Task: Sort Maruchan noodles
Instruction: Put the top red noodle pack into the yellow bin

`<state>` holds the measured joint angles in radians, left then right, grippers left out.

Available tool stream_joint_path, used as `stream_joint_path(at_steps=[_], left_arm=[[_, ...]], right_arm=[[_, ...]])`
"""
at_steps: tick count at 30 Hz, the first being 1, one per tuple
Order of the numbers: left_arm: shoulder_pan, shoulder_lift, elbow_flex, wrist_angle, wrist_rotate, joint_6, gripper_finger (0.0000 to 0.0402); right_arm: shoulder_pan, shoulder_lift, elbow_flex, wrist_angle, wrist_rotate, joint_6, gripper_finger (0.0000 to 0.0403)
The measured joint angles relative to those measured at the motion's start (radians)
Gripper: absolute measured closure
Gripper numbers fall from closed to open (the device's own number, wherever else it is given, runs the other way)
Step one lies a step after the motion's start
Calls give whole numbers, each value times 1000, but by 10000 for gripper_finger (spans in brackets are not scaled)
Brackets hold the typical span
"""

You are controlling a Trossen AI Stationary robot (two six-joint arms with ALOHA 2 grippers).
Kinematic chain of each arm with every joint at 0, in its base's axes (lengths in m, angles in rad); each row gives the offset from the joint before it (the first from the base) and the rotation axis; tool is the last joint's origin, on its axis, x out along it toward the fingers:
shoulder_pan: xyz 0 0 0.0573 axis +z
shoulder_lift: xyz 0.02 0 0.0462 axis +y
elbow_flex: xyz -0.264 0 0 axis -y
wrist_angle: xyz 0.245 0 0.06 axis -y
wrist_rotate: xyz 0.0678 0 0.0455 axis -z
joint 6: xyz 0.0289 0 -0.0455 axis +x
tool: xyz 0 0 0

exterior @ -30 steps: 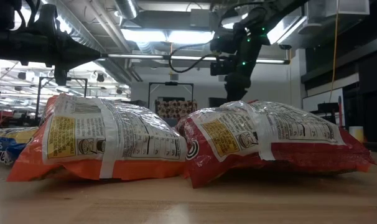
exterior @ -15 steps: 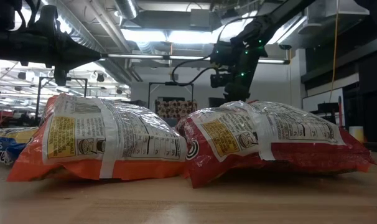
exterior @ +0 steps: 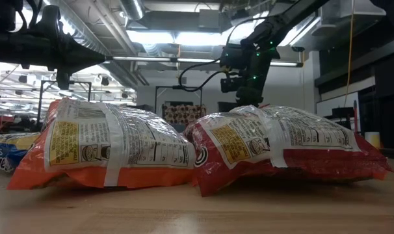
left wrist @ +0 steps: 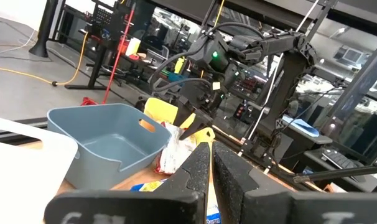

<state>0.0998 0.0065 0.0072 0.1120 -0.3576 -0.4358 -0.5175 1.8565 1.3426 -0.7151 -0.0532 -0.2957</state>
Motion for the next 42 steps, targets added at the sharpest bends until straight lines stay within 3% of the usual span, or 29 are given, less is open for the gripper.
stream_joint_path(at_steps=[4, 6, 20, 28, 42], left_arm=[[0, 0, 0, 0, 0, 0, 390], [0, 0, 0, 0, 0, 0, 390], [0, 0, 0, 0, -2, -1, 390], [0, 0, 0, 0, -2, -1, 390], [0, 0, 0, 0, -1, -1, 390]], right_arm=[[1, 0, 0, 0, 0, -23, 380], [1, 0, 0, -5, 0, -25, 395], [105, -63, 0, -76, 10, -37, 402], [212, -124, 0, -80, 95, -26, 403], [199, -260, 0, -105, 215, -27, 403]])
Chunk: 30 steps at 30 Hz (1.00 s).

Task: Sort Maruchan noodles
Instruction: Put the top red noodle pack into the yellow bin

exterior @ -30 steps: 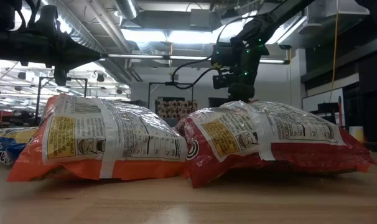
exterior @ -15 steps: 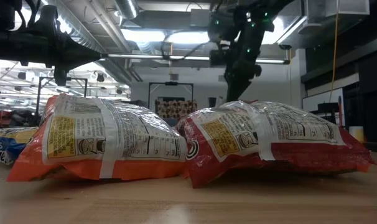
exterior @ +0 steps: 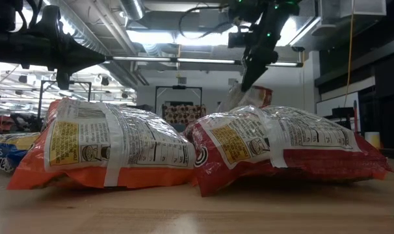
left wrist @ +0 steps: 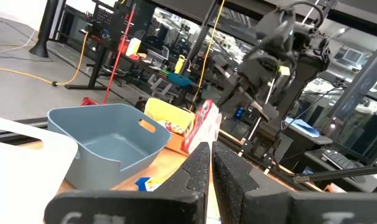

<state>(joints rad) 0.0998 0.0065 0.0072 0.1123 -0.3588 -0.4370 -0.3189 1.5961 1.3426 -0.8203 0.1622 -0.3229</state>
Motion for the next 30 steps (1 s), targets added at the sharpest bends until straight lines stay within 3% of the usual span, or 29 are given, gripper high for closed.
stream_joint_path(at_steps=[12, 23, 30], left_arm=[[0, 0, 0, 0, 0, -2, 390], [0, 0, 0, -19, 0, 1, 390], [0, 0, 0, -26, -2, 2, 390]], right_arm=[[-126, -91, 0, -41, 243, -114, 403], [-165, -91, 1, -246, 272, -303, 403], [-165, -91, 1, -348, 272, -335, 403]])
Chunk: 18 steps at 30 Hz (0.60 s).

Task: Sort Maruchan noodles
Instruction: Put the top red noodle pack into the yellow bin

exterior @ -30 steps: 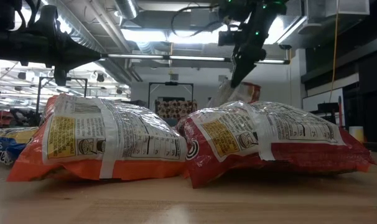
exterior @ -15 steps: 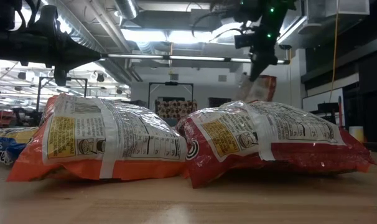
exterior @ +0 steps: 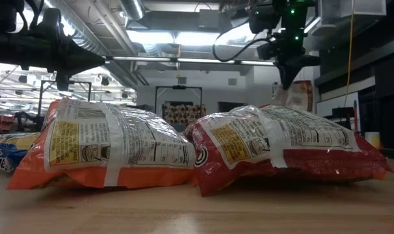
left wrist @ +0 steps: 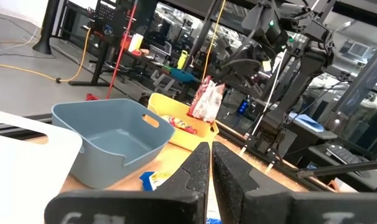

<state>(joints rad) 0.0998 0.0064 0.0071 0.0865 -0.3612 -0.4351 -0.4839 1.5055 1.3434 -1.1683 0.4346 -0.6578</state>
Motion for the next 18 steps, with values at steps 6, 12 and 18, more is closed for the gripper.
stream_joint_path(at_steps=[6, 12, 18], left_arm=[[0, 0, 0, -4, -14, 0, 390], [0, 0, 0, -22, -20, 0, 390], [0, 0, 0, -22, -21, 0, 390]], right_arm=[[0, 0, 0, 25, -2, -36, 403], [12, 1, 0, 41, -57, -126, 403], [60, 2, 0, 21, 6, -198, 403]])
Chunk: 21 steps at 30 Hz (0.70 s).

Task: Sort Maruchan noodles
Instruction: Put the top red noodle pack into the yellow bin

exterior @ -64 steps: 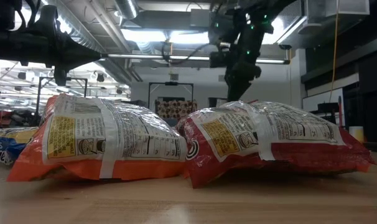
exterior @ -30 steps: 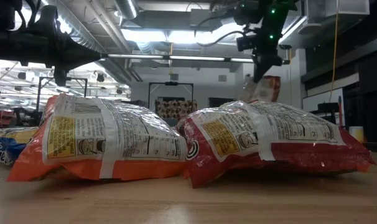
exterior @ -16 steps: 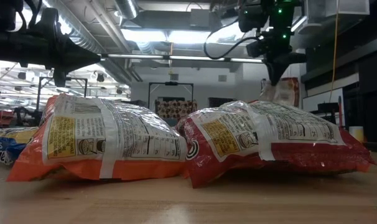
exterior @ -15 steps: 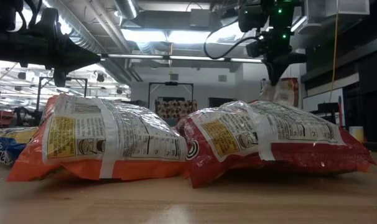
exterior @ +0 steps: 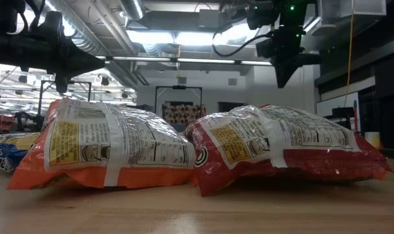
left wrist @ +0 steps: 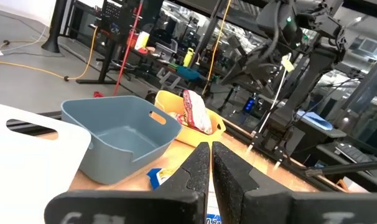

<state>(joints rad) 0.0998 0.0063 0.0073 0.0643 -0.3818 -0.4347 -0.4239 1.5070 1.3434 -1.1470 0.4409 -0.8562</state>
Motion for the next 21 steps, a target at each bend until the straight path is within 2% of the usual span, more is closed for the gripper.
stream_joint_path(at_steps=[4, 8, 12, 15, 21], left_arm=[[0, 0, 0, 0, 0, 0, 390], [0, 0, 0, 0, -1, 0, 390], [0, 0, 0, 0, -1, 0, 390], [0, 0, 0, 0, -1, 0, 390], [0, 0, 0, 0, -1, 0, 390]], right_arm=[[30, 0, 0, 2, 4, -6, 403], [27, 0, 0, 64, -2, 102, 402], [-47, 0, 0, 68, -133, 237, 387], [-124, 0, 0, 64, -251, 341, 338], [-262, 1, 0, 81, -357, 413, 185]])
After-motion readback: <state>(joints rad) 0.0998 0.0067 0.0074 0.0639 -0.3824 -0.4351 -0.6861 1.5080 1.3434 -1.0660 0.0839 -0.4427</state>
